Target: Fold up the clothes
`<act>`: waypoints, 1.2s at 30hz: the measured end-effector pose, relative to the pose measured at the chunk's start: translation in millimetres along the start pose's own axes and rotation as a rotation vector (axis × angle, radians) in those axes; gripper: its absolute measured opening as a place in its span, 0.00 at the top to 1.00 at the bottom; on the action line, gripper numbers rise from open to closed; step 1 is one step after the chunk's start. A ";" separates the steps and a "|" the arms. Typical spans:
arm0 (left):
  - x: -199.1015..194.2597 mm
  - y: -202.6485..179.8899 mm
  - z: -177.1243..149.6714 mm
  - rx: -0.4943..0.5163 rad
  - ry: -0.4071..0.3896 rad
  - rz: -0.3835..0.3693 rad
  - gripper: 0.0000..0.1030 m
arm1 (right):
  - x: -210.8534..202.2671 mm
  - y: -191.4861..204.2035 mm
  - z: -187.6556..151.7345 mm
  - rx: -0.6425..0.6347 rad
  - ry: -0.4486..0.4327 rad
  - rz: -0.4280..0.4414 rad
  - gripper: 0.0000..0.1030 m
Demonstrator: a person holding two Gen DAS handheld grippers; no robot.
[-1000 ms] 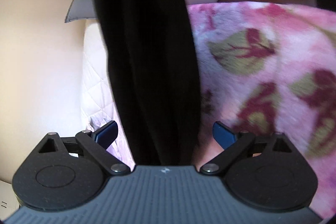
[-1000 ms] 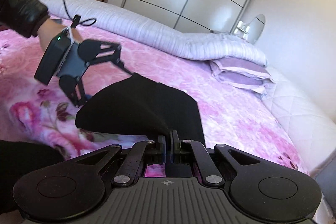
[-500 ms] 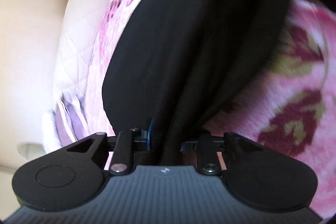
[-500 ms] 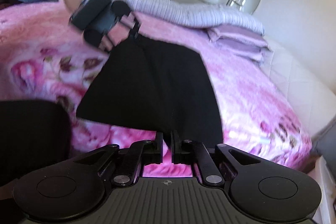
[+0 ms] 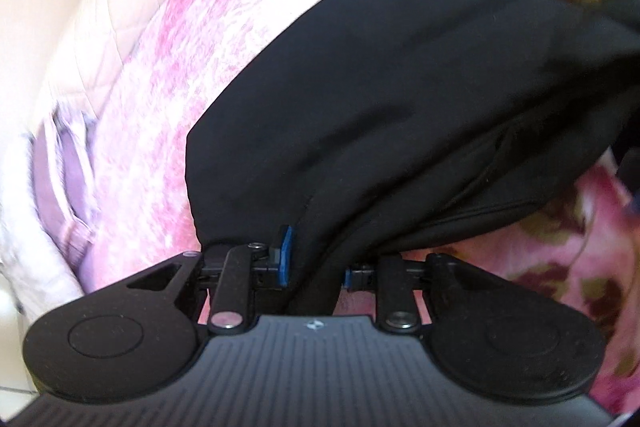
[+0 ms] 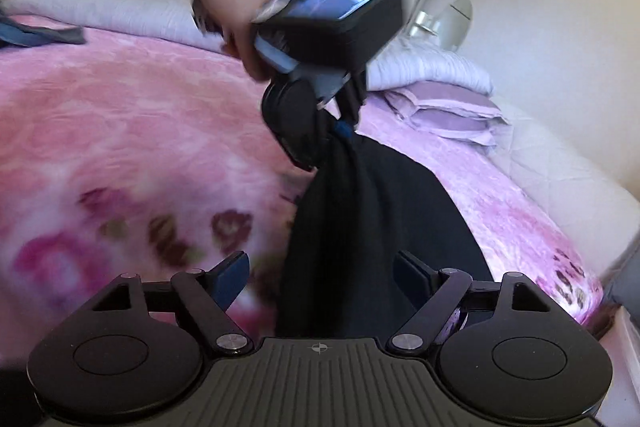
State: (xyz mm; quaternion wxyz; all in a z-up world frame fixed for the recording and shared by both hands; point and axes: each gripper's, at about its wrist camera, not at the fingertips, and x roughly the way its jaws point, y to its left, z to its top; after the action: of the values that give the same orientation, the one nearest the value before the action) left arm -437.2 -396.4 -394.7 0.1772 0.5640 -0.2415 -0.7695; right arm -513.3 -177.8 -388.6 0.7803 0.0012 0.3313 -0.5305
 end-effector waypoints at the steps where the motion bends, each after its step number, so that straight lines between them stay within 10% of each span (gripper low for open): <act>1: -0.2 4.3 1.5 -0.016 -0.001 -0.014 0.80 | 15.1 3.9 3.6 0.012 0.024 -0.011 0.21; 4: -1.5 6.9 0.7 -0.029 -0.015 -0.025 0.80 | 45.9 16.4 -0.5 -0.165 0.098 -0.146 0.26; 9: -13.8 -36.9 -20.9 0.053 -0.085 0.044 0.75 | 29.2 -11.2 -36.2 -0.388 0.122 -0.224 0.77; 11: -14.0 -67.8 -30.2 0.145 -0.127 0.159 0.69 | 15.3 -22.9 -42.9 -0.418 0.115 -0.192 0.82; 18: 6.4 -131.2 -44.2 0.415 -0.126 0.415 0.64 | -24.2 -63.2 -40.7 -0.441 0.081 -0.104 0.86; 24: -25.1 -113.5 -17.0 0.367 -0.122 0.368 0.79 | -48.8 -79.1 -33.5 -0.511 0.066 -0.088 0.86; 36: -48.9 42.9 38.7 0.246 -0.202 0.225 0.79 | -23.1 -210.5 54.6 -0.449 0.029 -0.075 0.86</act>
State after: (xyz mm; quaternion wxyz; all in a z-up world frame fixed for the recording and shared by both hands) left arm -459.4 -398.3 -322.4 0.1664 0.4708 -0.4118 -0.7622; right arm -664.5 -270.0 -260.4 0.7358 -0.1771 0.4521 -0.4721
